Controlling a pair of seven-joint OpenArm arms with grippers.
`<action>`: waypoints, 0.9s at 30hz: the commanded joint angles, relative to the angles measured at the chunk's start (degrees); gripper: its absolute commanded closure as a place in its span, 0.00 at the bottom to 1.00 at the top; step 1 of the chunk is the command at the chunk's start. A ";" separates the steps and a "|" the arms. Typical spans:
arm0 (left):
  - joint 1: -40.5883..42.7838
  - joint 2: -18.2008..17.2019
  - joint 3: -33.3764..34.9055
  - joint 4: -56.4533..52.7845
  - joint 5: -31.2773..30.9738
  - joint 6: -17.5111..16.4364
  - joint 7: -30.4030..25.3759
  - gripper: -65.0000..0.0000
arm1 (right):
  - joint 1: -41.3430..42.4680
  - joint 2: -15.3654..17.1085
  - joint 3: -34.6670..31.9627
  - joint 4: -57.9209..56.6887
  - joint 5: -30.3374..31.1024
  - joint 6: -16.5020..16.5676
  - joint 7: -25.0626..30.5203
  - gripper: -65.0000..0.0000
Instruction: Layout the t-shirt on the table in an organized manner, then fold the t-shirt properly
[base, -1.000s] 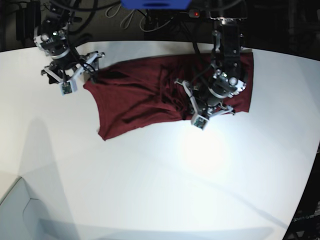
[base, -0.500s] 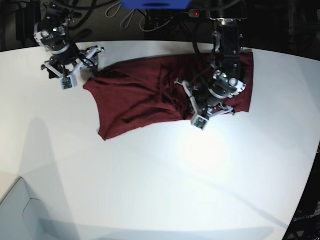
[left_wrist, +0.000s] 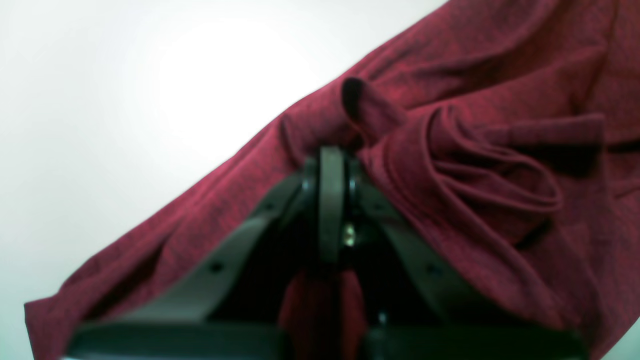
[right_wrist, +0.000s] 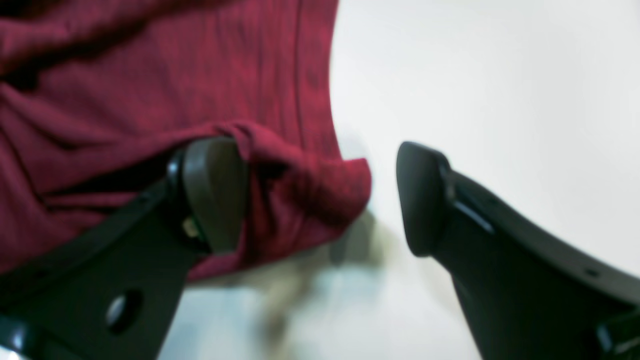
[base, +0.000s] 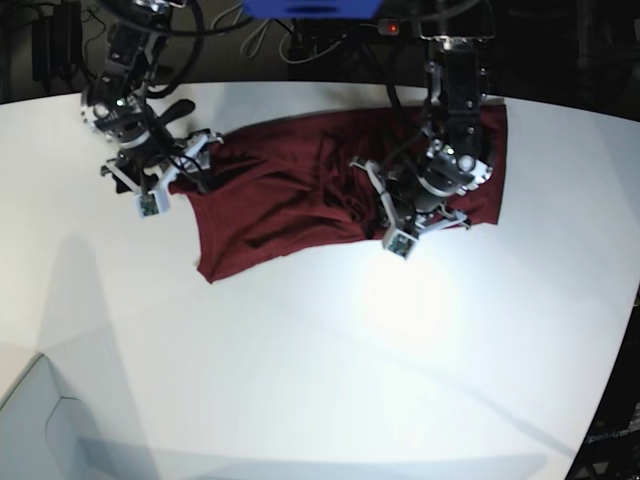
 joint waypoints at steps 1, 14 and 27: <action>-0.80 0.09 0.11 0.80 -0.38 0.20 -0.93 1.00 | 1.23 0.15 0.01 0.17 0.90 0.18 1.42 0.28; -0.71 0.09 0.11 0.80 -0.29 0.20 -0.93 1.00 | 7.03 0.23 0.01 -7.83 0.90 0.18 1.50 0.28; -0.71 0.09 0.02 1.94 -0.82 0.20 -0.93 1.00 | 7.56 0.76 0.01 -12.58 1.08 0.10 1.50 0.28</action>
